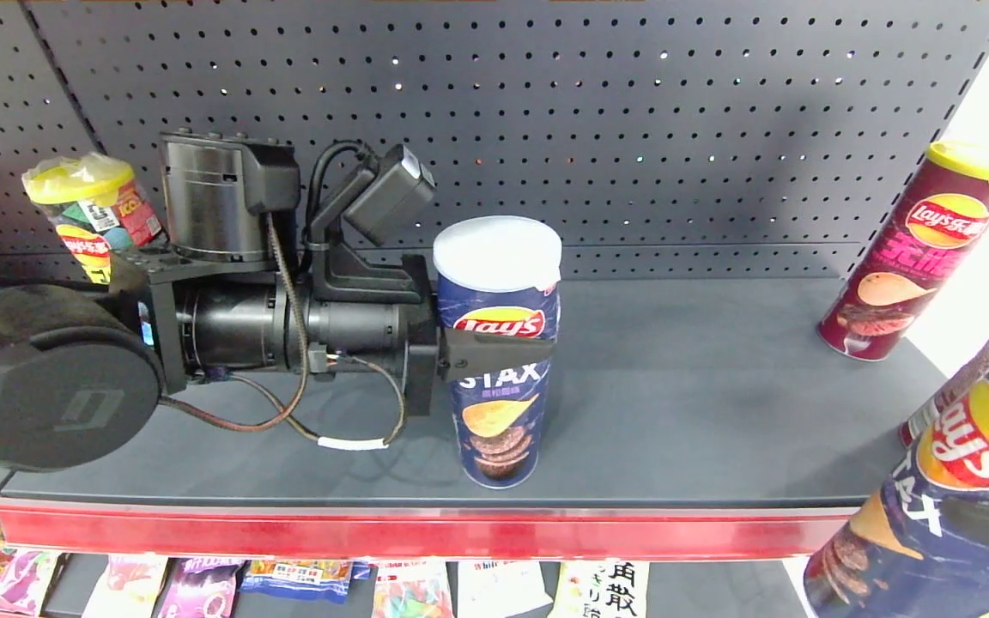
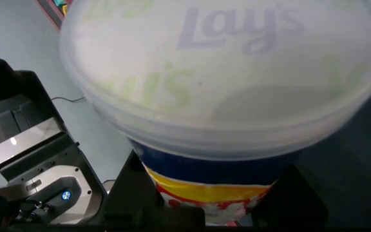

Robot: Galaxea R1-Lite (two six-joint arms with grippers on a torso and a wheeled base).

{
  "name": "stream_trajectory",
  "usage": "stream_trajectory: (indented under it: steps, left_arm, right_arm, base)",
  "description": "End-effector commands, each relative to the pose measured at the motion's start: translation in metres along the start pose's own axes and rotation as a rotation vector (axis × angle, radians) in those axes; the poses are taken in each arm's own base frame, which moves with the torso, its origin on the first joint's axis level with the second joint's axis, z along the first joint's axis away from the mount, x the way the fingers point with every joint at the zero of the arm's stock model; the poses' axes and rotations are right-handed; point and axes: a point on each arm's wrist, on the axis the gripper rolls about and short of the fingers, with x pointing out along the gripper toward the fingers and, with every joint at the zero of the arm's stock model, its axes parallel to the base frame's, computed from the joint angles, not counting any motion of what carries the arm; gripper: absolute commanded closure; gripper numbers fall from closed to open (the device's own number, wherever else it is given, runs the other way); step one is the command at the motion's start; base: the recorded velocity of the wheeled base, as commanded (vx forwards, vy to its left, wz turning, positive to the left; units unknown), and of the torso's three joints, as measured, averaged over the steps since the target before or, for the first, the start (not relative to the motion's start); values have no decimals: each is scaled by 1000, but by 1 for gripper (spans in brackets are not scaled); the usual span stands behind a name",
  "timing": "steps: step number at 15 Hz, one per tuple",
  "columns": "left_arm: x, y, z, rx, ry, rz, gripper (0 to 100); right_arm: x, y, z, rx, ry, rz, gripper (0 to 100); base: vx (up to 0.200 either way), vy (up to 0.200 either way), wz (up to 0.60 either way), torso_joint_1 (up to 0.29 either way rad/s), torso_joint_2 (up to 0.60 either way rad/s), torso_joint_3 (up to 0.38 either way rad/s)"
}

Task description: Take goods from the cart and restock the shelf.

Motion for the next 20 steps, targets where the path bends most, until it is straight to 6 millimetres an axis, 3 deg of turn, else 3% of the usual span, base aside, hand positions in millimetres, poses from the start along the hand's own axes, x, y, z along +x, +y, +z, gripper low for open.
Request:
stream_trajectory:
  steps: [1, 20]
  left_arm:
    - [1, -2, 0, -3, 0, -9, 100]
    - [-2, -8, -4, -31, 6, -52, 100]
  right_arm:
    - [-1, 0, 0, -2, -3, -1, 100]
    - [-2, 0, 4, -7, -15, -7, 100]
  base:
    - [0, 0, 0, 0, 0, 0]
    - [0, 0, 0, 0, 0, 0]
